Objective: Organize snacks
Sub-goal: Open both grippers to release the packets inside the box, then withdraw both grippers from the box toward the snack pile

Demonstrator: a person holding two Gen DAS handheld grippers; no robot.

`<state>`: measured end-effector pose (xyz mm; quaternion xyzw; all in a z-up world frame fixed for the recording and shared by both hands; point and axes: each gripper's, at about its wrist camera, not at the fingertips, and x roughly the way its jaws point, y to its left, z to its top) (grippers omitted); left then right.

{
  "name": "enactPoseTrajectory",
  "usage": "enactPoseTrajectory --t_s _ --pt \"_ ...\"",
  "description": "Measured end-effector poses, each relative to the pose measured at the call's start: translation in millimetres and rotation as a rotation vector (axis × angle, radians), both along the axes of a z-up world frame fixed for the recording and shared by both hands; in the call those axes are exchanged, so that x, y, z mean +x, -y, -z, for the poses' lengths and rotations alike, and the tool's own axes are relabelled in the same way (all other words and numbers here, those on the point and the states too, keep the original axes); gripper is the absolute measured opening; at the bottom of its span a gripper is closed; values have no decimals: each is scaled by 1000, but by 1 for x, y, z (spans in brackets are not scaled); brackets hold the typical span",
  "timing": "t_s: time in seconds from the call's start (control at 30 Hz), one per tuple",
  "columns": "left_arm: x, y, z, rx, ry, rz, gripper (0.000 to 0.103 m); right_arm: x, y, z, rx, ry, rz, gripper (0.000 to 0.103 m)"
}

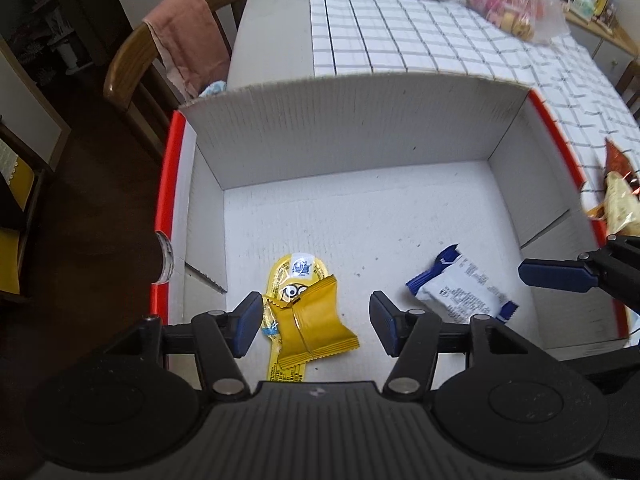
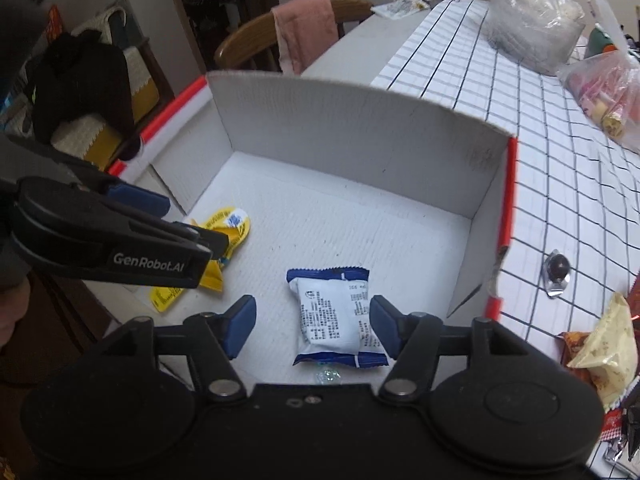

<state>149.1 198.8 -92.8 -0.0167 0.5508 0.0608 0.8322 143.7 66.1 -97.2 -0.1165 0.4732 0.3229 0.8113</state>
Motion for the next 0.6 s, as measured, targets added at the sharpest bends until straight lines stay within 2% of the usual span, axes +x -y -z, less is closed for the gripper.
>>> enactPoseTrajectory --t_s 0.4,0.6 --pt "-25 14 -40 -26 131 29 59 -18 40 -45 135 62 31 79" --pt "-42 28 -63 -46 211 53 63 -29 67 -64 188 108 55 89"
